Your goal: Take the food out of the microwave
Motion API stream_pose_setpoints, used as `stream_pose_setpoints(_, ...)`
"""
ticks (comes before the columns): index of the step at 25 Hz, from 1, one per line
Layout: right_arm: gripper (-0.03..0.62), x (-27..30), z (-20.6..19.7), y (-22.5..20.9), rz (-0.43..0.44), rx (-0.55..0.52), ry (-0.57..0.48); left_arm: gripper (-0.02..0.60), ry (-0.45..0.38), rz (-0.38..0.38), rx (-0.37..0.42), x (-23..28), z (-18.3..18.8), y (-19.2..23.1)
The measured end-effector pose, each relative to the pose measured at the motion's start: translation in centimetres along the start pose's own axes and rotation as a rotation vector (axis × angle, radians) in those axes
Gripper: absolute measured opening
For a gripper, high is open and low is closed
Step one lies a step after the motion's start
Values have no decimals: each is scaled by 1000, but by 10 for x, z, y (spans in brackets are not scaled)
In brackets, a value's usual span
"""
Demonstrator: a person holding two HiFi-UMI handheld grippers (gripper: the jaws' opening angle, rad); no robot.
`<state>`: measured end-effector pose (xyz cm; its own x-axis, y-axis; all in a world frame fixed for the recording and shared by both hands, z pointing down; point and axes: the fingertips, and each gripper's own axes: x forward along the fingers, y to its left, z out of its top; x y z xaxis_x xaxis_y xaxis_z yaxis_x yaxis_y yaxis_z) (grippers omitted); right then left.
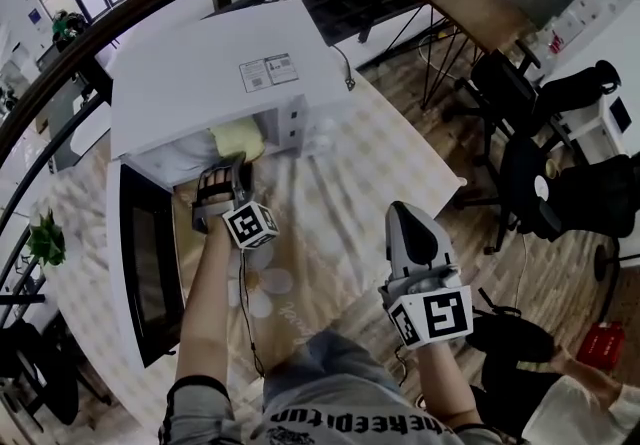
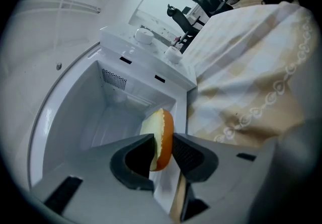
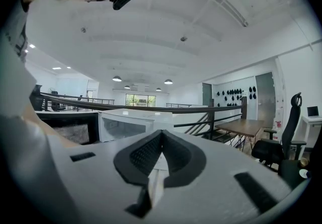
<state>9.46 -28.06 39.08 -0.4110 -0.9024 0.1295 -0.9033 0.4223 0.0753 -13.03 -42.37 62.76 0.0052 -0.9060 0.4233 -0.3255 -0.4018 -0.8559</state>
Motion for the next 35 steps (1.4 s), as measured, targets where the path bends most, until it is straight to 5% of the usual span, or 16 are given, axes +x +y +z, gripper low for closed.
stream_pose_setpoints(5,5,0,0,4,6,6,-4,91,-15,11,-43,-10,2,9)
stream_pose_setpoints(17,5,3,7,26,66,6,-32,80,-74,77,-299,-64,1,39)
stream_pose_setpoints(29,5,5,12,54,184,-19,-33,77,-117,98,-698,-142,-6,74)
stream_pose_setpoints(35,5,5,16,70,248,-19,-40,77,-143,143,-817,-184,-10,91)
